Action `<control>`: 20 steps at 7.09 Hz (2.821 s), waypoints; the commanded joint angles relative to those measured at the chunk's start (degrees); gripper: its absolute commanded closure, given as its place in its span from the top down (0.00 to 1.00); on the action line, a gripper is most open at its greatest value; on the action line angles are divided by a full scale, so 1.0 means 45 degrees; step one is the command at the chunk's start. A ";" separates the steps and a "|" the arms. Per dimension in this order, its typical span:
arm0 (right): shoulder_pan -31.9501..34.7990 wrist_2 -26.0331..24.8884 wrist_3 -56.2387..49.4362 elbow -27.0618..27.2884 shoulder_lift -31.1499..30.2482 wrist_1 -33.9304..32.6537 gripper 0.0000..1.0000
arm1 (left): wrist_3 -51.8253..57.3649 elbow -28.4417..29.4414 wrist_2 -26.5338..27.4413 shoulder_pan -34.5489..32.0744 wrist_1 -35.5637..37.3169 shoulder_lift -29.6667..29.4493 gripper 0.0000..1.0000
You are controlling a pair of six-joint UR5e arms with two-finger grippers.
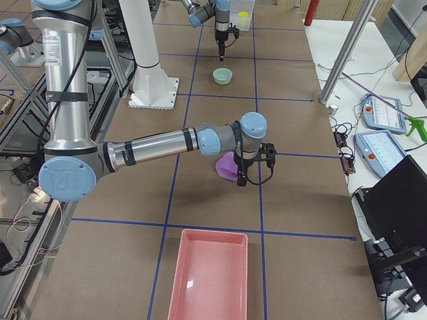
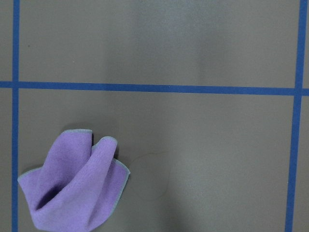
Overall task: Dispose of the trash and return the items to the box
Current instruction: 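Reach the left gripper to the green bowl rim and grasp it, then carry the green bowl toward the clear bin while the right gripper reaches the cloth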
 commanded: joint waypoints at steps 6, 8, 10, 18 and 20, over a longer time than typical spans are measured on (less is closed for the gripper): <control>-0.0285 -0.0012 0.0035 0.0136 -0.0010 -0.0017 1.00 | -0.0628 0.1945 0.0677 0.0709 0.0103 -0.1532 0.58; -0.0285 0.0008 0.0055 0.0136 -0.0010 -0.0018 1.00 | -0.0823 0.1926 0.0658 0.0709 0.0123 -0.1571 0.00; -0.0285 0.0027 0.0074 0.0155 0.0010 -0.0018 1.00 | -0.0689 0.1170 0.0289 0.0360 0.0219 -0.1455 0.00; -0.3776 -0.1688 0.5104 0.0157 0.0733 0.2396 1.00 | 1.2191 0.0630 -0.5708 -0.9383 0.0279 0.4835 0.00; -0.4112 -0.1847 0.5270 0.0000 0.0752 0.2443 1.00 | 1.3292 0.1240 -0.5710 -1.0011 0.0279 0.4835 0.00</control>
